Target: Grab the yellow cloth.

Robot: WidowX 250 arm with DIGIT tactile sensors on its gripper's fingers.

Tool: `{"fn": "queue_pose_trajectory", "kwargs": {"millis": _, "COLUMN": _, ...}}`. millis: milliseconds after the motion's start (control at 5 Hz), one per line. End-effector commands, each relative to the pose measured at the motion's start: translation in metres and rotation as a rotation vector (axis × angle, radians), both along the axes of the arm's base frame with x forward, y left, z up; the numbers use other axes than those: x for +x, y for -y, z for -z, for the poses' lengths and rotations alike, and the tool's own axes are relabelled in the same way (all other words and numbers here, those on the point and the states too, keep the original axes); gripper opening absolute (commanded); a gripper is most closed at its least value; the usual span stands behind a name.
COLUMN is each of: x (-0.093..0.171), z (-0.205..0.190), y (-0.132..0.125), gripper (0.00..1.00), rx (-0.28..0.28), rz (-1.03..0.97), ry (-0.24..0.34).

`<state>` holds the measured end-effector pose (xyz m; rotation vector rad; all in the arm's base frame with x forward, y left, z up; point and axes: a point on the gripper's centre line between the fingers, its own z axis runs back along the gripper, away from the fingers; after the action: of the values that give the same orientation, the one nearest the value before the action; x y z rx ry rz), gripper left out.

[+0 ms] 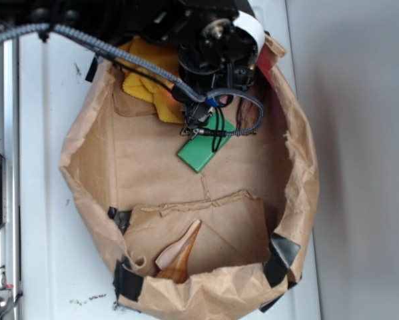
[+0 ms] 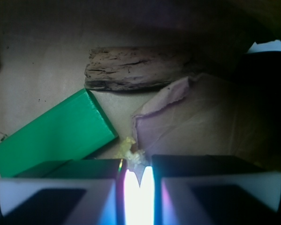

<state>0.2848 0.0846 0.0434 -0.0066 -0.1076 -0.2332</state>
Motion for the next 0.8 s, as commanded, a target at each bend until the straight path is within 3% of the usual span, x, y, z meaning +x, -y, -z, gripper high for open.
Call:
{"fn": "queue_pose_trajectory", "kwargs": {"millis": 0, "x": 0.006, "z": -0.015, "y": -0.014, "gripper": 0.0, "rx": 0.019, "rz": -0.014, "ry": 0.047}}
{"fn": "queue_pose_trajectory", "kwargs": {"millis": 200, "x": -0.002, "z": -0.016, "y": -0.023, "gripper": 1.0, "rx": 0.038, "rz": 0.027, "ry": 0.026}}
{"fn": "queue_pose_trajectory", "kwargs": {"millis": 600, "x": -0.021, "z": -0.018, "y": -0.032, "gripper": 1.0, "rx": 0.08, "rz": 0.094, "ry": -0.046}}
